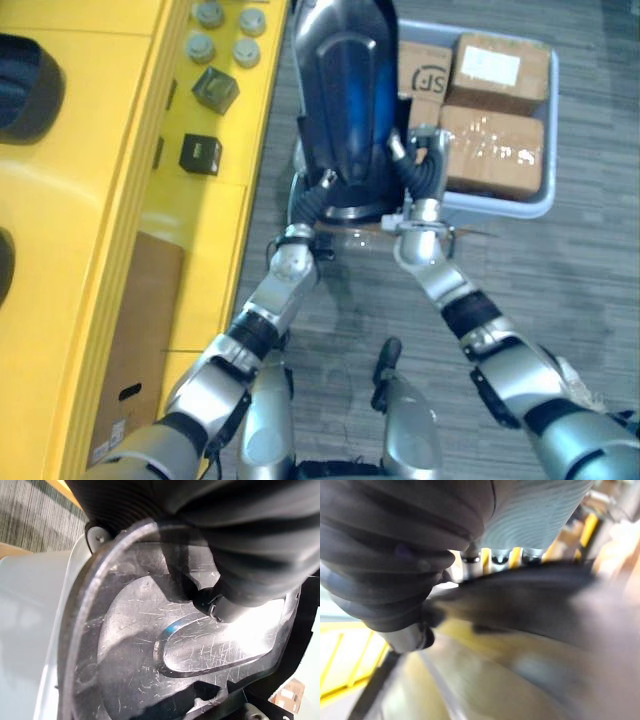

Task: Walk over and take plastic housings, then place them on the shelf

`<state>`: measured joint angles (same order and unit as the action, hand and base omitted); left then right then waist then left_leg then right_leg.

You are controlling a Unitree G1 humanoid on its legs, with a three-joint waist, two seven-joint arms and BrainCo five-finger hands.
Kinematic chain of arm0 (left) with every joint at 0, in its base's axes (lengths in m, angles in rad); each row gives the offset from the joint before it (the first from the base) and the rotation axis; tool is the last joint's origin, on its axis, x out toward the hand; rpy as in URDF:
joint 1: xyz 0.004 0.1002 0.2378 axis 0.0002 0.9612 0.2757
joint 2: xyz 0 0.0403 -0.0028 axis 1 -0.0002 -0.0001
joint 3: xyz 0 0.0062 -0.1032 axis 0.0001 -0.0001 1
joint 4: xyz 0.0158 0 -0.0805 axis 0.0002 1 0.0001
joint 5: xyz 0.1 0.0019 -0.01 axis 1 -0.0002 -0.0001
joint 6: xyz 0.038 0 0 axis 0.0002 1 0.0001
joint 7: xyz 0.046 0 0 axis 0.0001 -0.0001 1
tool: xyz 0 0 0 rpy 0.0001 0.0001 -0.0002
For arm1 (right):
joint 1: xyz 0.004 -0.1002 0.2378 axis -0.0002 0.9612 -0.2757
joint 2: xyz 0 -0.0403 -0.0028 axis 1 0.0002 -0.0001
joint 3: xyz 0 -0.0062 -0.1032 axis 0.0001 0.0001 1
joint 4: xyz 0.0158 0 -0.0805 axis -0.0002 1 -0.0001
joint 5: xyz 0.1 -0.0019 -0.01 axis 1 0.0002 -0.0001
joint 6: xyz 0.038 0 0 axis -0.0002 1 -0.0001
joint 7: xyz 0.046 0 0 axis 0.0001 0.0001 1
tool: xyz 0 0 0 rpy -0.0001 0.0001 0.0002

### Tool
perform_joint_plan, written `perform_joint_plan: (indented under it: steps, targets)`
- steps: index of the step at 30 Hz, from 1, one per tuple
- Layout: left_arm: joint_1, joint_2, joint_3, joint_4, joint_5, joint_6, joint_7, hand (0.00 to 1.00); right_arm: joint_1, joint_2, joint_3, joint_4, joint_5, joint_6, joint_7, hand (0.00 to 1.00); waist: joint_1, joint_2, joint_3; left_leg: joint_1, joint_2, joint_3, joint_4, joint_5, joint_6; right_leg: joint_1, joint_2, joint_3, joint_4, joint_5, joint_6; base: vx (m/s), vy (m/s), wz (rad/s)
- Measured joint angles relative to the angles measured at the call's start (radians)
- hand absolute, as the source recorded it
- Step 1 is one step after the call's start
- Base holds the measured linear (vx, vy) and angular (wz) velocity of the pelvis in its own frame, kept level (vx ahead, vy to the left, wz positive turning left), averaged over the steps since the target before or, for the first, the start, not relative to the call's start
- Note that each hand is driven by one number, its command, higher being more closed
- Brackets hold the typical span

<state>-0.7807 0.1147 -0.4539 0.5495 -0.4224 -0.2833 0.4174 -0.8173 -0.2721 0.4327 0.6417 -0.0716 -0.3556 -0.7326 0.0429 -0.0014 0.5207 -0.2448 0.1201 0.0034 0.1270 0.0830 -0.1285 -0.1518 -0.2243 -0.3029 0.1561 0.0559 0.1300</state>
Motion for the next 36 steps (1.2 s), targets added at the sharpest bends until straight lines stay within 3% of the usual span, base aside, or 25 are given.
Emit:
perform_joint_plan:
  steps: [3,6,7,9,12,15,20,23,26,28,31,33,36]
  targets:
    - [0.029,0.062,0.000,-0.122,0.164,-0.008,0.029,1.00,0.075,0.005,-0.024,-0.086,0.104,-0.062,0.086,0.00,-0.001,-0.015,-0.005,0.029,0.001,0.003,-0.021,0.004,-0.003,0.027,0.004,-0.003,-0.020,0.003,0.001,0.00,0.000,0.00]
    - [0.092,0.091,0.010,-0.244,0.323,-0.007,0.077,1.00,0.162,0.005,-0.064,-0.171,0.135,-0.093,0.173,0.00,-0.002,-0.038,-0.016,0.066,0.000,0.006,-0.035,0.004,-0.003,0.066,0.005,-0.006,-0.040,0.004,0.002,0.05,-0.002,0.00]
    - [0.145,0.108,0.015,-0.331,0.401,-0.005,0.099,1.00,0.233,0.005,-0.084,-0.237,0.137,-0.122,0.227,0.00,-0.004,-0.065,-0.038,0.084,0.001,0.007,-0.050,0.004,-0.003,0.086,0.008,-0.012,-0.055,0.004,0.002,0.06,-0.008,0.01]
    - [0.185,0.116,0.033,-0.378,0.450,-0.004,0.116,1.00,0.291,0.003,-0.112,-0.293,0.138,-0.137,0.273,0.00,-0.004,-0.089,-0.063,0.087,0.003,0.008,-0.054,0.001,-0.006,0.090,0.011,-0.015,-0.064,0.004,0.002,0.05,-0.013,0.00]
    - [0.278,0.114,0.147,-0.406,0.521,0.003,0.160,1.00,0.400,-0.008,-0.210,-0.418,0.177,-0.164,0.347,0.00,-0.007,-0.121,-0.106,0.128,0.007,0.016,-0.079,-0.001,-0.009,0.127,0.018,-0.017,-0.088,0.004,0.004,0.04,-0.011,-0.03]
    - [0.411,0.111,0.276,-0.406,0.560,0.008,0.245,1.00,0.486,-0.042,-0.331,-0.560,0.265,-0.225,0.382,0.00,-0.008,-0.123,-0.188,0.162,0.008,0.037,-0.113,-0.001,-0.009,0.144,0.019,-0.013,-0.109,0.005,0.005,0.05,-0.016,-0.13]
    - [0.515,0.091,0.406,-0.406,0.590,0.009,0.338,1.00,0.605,-0.052,-0.513,-0.682,0.409,-0.301,0.433,0.00,-0.012,-0.123,-0.272,0.225,0.005,0.060,-0.158,0.001,-0.012,0.183,0.019,-0.001,-0.134,0.005,0.011,0.05,-0.010,-0.09]
    - [0.525,0.078,0.443,-0.406,0.600,0.003,0.363,1.00,0.695,-0.034,-0.541,-0.683,0.463,-0.300,0.461,0.00,-0.034,-0.113,-0.308,0.245,0.001,0.070,-0.179,0.002,-0.011,0.189,0.014,0.006,-0.139,0.005,0.015,0.01,0.009,-0.12]
    - [0.559,0.066,0.476,-0.405,0.598,-0.005,0.365,1.00,0.804,0.026,-0.569,-0.672,0.485,-0.293,0.499,0.00,-0.055,-0.084,-0.340,0.266,-0.002,0.094,-0.203,0.007,-0.010,0.189,0.012,0.021,-0.151,0.008,0.020,0.01,0.008,-0.18]
    - [0.579,0.060,0.505,-0.405,0.589,-0.010,0.364,1.00,0.857,0.065,-0.580,-0.650,0.519,-0.259,0.532,0.00,-0.065,-0.065,-0.351,0.276,-0.002,0.105,-0.205,0.007,-0.010,0.190,0.012,0.032,-0.152,0.009,0.021,0.02,0.000,-0.15]
    - [0.619,0.009,0.556,-0.436,0.542,-0.041,0.354,1.00,0.909,0.131,-0.584,-0.543,0.576,-0.188,0.644,0.00,-0.072,-0.038,-0.366,0.279,-0.003,0.099,-0.205,0.006,-0.011,0.203,0.012,0.025,-0.160,0.009,0.021,0.00,-0.009,0.05]
    - [0.684,-0.014,0.576,-0.511,0.514,-0.043,0.329,1.00,0.936,0.154,-0.547,-0.496,0.567,-0.155,0.696,0.00,-0.068,-0.023,-0.369,0.278,-0.005,0.072,-0.205,0.006,-0.011,0.226,0.012,-0.004,-0.169,0.007,0.024,-0.01,-0.017,0.38]
    - [0.778,-0.018,0.629,-0.615,0.465,-0.044,0.258,1.00,0.932,0.156,-0.466,-0.461,0.566,-0.145,0.750,0.00,-0.028,-0.002,-0.377,0.259,-0.014,0.001,-0.205,0.010,-0.015,0.261,0.009,-0.079,-0.177,-0.002,0.028,-0.02,-0.016,0.59]
